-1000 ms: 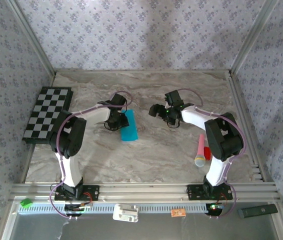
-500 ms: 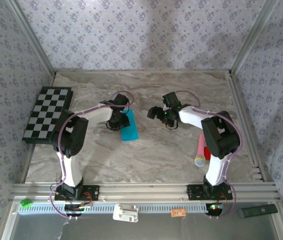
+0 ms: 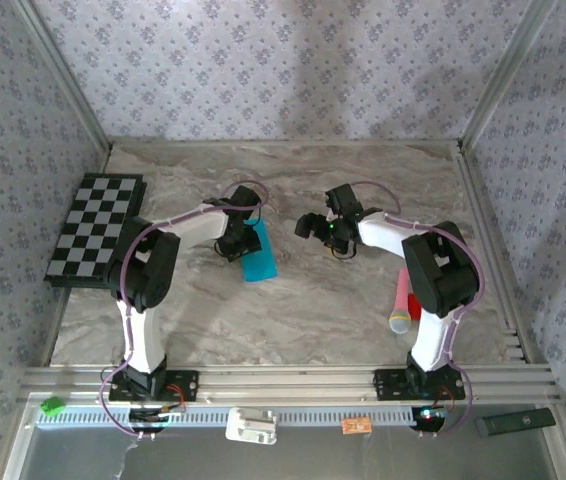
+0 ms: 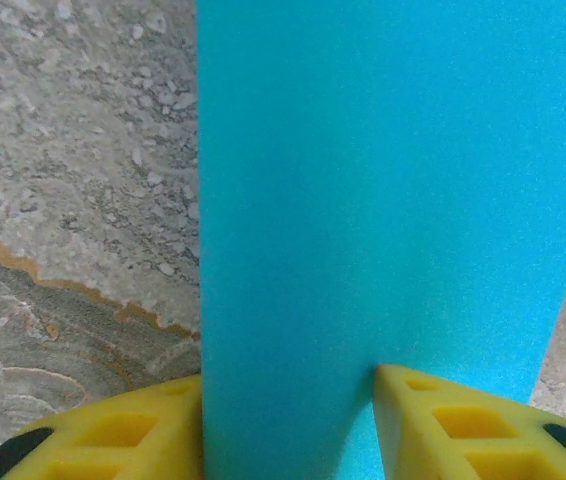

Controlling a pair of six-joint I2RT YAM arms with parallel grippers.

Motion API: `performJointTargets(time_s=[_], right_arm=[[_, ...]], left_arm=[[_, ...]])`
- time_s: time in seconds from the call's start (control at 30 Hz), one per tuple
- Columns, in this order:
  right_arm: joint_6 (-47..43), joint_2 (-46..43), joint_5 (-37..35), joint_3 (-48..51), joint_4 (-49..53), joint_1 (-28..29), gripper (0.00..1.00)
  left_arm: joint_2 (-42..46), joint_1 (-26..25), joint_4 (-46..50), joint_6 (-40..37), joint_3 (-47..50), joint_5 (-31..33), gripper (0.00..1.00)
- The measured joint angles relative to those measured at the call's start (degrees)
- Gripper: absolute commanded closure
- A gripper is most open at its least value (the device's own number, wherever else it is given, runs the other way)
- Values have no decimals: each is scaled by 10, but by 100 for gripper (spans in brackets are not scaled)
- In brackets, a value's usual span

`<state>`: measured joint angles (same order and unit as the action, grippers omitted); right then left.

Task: Fold a paper plane with a square sheet of paper (pick it up from the middle)
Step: First fold the square sheet of paper in half at the center of the table.

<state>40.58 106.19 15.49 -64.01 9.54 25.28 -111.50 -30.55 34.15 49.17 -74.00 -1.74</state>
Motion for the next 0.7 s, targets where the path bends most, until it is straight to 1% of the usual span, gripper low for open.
performJointTargets(time_s=[0.47,0.7], right_arm=[[0,0,1,0,0,0,8],[-8,-8,24,-1,-12,2,10]], left_arm=[[-3,0,4,11,-6,-2,53],[-7,0,8,13,-10,-2,52]])
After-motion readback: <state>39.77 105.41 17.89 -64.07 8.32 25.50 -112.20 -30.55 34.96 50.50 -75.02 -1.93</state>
